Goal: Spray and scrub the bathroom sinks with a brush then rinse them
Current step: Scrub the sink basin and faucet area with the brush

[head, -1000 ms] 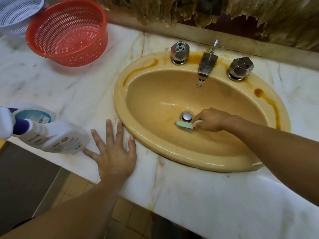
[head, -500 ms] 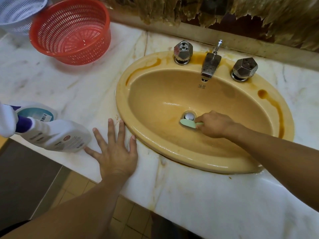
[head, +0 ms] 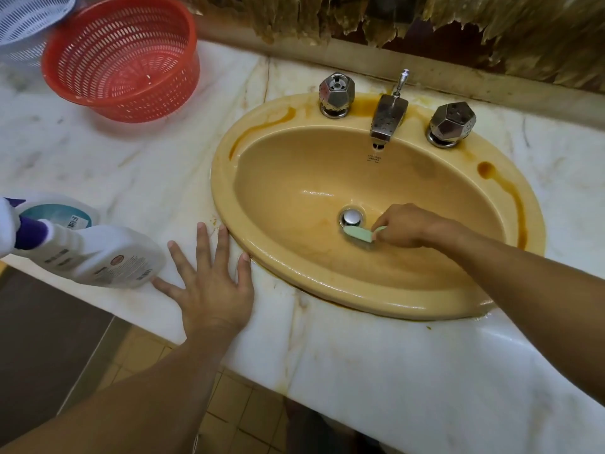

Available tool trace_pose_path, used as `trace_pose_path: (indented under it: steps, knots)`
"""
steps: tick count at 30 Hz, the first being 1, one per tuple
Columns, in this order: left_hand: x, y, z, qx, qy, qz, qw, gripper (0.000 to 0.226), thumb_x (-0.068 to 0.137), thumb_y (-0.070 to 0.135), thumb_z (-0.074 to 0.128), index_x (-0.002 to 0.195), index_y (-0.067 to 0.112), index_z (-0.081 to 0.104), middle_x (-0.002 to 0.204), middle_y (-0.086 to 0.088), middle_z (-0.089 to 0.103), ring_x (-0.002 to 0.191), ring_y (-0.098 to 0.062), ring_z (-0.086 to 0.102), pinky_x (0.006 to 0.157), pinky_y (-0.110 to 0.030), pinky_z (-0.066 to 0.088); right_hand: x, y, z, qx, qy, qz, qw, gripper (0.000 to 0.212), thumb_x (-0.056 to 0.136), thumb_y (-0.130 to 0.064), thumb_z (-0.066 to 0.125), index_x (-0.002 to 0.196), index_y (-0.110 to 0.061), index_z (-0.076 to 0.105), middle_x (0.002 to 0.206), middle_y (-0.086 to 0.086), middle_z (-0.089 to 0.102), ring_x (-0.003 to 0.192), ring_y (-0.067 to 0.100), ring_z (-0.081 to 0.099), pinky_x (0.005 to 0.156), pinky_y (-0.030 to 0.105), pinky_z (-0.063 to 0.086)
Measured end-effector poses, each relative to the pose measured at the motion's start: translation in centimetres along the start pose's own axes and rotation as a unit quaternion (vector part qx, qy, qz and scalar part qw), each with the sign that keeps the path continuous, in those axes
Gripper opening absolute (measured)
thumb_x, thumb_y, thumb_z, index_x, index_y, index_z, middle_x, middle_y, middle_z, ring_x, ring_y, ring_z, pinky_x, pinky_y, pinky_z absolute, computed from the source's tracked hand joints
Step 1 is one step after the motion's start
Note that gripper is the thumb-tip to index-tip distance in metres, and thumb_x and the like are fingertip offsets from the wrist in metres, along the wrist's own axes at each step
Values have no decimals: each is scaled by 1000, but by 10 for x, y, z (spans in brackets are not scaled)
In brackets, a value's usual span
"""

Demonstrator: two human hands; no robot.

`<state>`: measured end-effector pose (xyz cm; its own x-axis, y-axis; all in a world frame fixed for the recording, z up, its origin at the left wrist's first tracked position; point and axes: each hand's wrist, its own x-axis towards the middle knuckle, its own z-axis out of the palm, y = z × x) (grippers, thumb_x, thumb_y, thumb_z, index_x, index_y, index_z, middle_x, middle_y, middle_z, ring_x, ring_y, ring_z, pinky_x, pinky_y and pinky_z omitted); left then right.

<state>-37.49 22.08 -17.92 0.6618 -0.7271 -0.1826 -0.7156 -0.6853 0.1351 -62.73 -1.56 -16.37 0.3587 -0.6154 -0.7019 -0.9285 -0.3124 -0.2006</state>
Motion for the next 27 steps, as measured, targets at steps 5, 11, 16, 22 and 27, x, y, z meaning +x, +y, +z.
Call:
trace_pose_path:
  steps: [5,11,16,22,27]
  knots:
    - [1,1,-1,-2,-4,-6,1000,64,103,64,15,163,44,2,171,17,-13,156,-29,-22,116,-76,-7,0,-7,13,50,40,-13,998,30,93,-44,57,120,-45,70,128,-2,64,107,21,57,94,39,52]
    - [1,-2,2,-5,1,-3,1000,63,104,65,16,163,46,2,170,19,-13,156,-28,-22,116,-76,-8,-8,-45,24,105,-50,-109,987,29,96,-50,59,123,-49,67,119,-3,53,105,22,58,88,32,49]
    - [1,0,0,-1,-4,-1,1000,63,104,64,13,162,45,0,171,18,-14,156,-29,-22,116,-76,-7,-13,-5,-7,-82,-61,-37,994,26,93,-46,58,115,-47,72,116,-5,68,90,20,62,78,33,55]
    - [0,2,-2,5,-11,-4,1000,64,103,64,11,163,44,-3,171,16,-14,156,-30,-22,116,-77,-5,-21,6,9,83,-133,-72,985,18,89,-54,64,104,-59,72,87,-2,67,72,22,56,65,37,53]
    - [0,2,-3,4,-12,-3,1000,65,103,64,11,163,44,-3,171,15,-14,156,-30,-22,116,-77,-5,-10,21,15,0,-21,-62,998,27,95,-47,61,121,-50,69,123,-4,65,108,17,55,94,32,48]
